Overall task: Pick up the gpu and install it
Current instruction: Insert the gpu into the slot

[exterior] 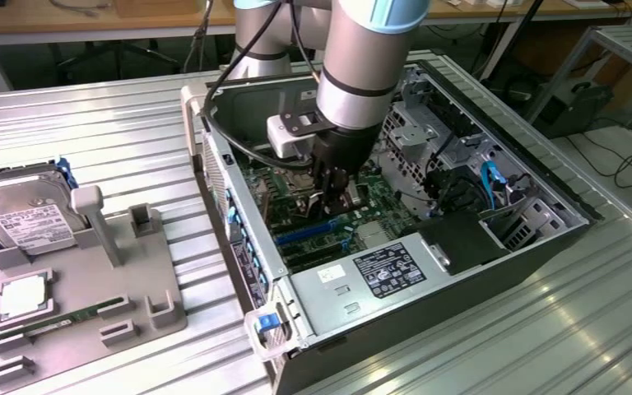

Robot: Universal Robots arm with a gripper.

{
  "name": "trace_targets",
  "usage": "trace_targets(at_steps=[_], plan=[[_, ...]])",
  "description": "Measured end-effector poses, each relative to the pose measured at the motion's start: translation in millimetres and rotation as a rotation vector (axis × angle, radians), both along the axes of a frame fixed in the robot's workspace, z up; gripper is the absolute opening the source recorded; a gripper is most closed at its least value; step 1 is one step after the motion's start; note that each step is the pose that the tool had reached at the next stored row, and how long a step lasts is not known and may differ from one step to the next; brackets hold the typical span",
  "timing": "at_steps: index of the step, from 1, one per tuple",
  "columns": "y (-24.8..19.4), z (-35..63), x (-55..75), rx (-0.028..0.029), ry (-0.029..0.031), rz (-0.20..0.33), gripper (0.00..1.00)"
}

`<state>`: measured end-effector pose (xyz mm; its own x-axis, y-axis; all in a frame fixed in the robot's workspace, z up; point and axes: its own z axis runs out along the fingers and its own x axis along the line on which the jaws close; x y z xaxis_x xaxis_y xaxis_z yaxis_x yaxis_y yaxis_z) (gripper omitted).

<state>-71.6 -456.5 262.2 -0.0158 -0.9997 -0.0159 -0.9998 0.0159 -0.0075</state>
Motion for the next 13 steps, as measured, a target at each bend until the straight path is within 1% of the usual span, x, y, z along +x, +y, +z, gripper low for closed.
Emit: trace_targets(at_steps=[3,8,12,13], plan=[[-0.9,-0.9,-0.1,0.0001,0.0,0.0,0.28],[-1.2,-1.7,-0.1,0.0001,0.0,0.0,0.28],[-3.6,-2.2,-0.1,0.0,0.0,0.0,0.28],[-3.7,-2.3,-0.3,-0.0001,-0.001,0.001,0.28]])
